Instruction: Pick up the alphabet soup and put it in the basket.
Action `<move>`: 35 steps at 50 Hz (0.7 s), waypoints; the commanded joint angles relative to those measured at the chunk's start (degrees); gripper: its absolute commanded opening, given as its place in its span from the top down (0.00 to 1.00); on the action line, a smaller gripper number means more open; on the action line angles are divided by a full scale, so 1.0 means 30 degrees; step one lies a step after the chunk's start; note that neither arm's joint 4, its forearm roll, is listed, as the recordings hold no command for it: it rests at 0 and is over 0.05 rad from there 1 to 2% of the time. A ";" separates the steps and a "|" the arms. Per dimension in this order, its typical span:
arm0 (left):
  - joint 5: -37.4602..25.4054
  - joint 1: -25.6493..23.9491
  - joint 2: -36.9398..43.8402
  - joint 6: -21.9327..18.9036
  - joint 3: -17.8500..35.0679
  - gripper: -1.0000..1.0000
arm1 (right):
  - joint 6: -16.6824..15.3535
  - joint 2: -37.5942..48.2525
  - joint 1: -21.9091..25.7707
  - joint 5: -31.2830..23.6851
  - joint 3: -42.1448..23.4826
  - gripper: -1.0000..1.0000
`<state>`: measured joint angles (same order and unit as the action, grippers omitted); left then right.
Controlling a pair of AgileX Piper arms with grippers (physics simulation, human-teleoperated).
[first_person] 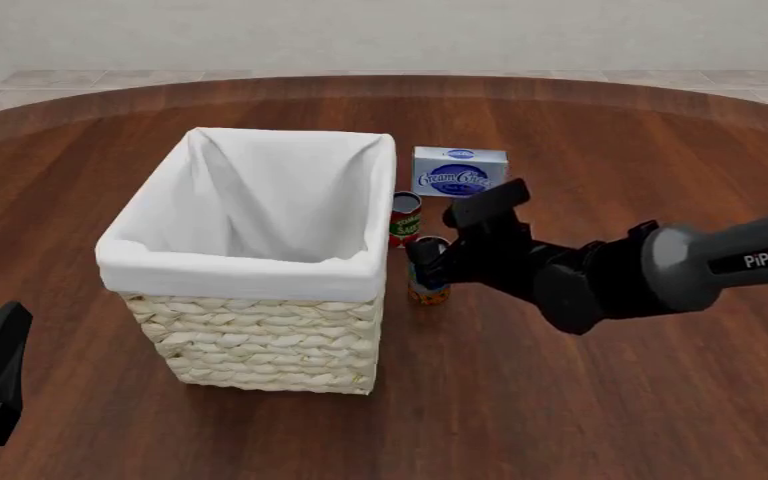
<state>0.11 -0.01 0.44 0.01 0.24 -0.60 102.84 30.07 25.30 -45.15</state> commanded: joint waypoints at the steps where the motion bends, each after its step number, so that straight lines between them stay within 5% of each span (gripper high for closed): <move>1: 0.0000 0.0001 0.0002 0.0002 0.0000 0.00 | 0.0126 0.0228 0.0015 0.0186 0.0046 0.00; 35: 0.0000 0.0001 -0.0001 0.0003 0.0000 0.00 | 0.0497 0.0842 0.0087 0.0612 0.0038 0.00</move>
<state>0.11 -0.01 0.44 0.01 0.24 0.53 104.79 30.31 26.73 -45.03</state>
